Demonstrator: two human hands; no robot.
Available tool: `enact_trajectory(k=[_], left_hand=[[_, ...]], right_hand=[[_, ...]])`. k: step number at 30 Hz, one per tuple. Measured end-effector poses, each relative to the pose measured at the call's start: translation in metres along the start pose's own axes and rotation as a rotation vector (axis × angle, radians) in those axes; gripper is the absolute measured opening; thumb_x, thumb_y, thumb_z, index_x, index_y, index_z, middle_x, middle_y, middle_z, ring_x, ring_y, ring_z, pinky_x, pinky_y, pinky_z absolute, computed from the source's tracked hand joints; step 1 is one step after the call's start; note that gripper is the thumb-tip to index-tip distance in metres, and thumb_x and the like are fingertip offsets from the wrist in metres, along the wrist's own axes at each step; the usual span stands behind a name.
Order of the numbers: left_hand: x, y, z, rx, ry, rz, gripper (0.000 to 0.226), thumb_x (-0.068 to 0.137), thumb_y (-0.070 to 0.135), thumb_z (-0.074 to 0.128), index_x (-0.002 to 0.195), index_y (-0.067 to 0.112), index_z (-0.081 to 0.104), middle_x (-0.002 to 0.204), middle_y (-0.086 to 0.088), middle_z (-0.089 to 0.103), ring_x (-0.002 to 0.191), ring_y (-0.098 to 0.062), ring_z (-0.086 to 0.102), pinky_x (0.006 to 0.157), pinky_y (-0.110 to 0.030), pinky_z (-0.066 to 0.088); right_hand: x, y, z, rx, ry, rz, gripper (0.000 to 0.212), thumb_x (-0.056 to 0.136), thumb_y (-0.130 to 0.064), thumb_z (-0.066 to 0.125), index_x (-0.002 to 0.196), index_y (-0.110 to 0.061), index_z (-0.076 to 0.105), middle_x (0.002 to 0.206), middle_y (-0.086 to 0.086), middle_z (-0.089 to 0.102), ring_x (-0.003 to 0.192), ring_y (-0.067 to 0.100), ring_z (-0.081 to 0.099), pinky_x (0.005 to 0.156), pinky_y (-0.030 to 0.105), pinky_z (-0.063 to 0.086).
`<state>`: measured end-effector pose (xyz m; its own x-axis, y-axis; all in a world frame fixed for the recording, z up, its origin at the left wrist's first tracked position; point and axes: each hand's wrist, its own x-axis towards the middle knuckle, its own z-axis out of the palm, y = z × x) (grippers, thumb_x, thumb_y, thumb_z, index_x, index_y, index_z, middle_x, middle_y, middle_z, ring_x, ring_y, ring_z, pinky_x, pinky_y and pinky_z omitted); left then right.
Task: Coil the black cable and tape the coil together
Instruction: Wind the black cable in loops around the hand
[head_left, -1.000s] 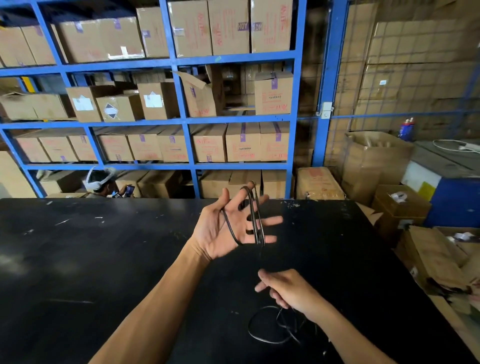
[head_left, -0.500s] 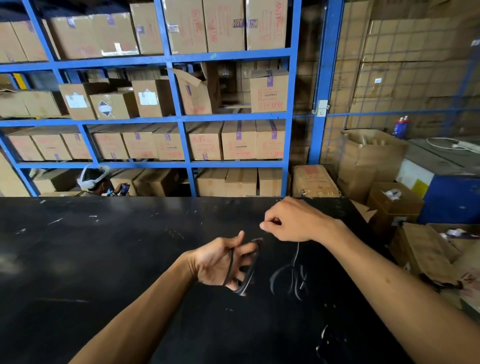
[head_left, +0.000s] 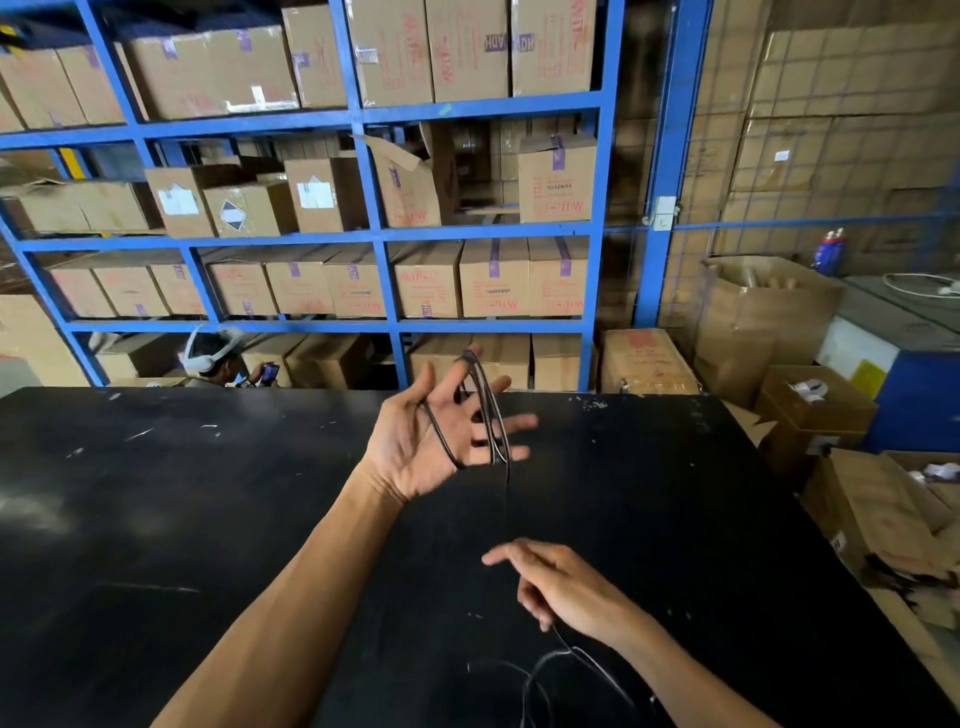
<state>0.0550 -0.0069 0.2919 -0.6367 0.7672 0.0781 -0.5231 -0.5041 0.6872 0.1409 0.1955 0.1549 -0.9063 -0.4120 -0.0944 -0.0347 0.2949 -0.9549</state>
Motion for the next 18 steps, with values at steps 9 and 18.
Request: enact_trajectory(k=[9,18], left_hand=[[-0.023,-0.036,0.002,0.399,-0.223,-0.655,0.066,0.1,0.065,0.018,0.158,0.034,0.024,0.168,-0.001,0.017,0.142,-0.064,0.008,0.114,-0.07,0.014],[-0.018,-0.032,-0.025,0.595,0.424,-0.454,0.05,0.088,0.07,0.042,0.096,0.029,0.07,0.098,0.001,0.054,0.082,-0.019,0.046,0.076,-0.034,0.04]], right_hand=[[0.029,-0.045,-0.088,-0.454,0.35,0.048,0.064,0.047,-0.089,0.069,0.074,-0.032,0.078,0.067,-0.007,0.075,0.055,0.003,0.063,0.057,0.031,0.047],[0.024,-0.082,-0.08,-0.513,0.16,0.052,0.023,0.088,-0.046,0.074,0.077,-0.026,0.075,0.068,-0.008,0.077,0.056,0.009,0.075,0.043,0.018,0.051]])
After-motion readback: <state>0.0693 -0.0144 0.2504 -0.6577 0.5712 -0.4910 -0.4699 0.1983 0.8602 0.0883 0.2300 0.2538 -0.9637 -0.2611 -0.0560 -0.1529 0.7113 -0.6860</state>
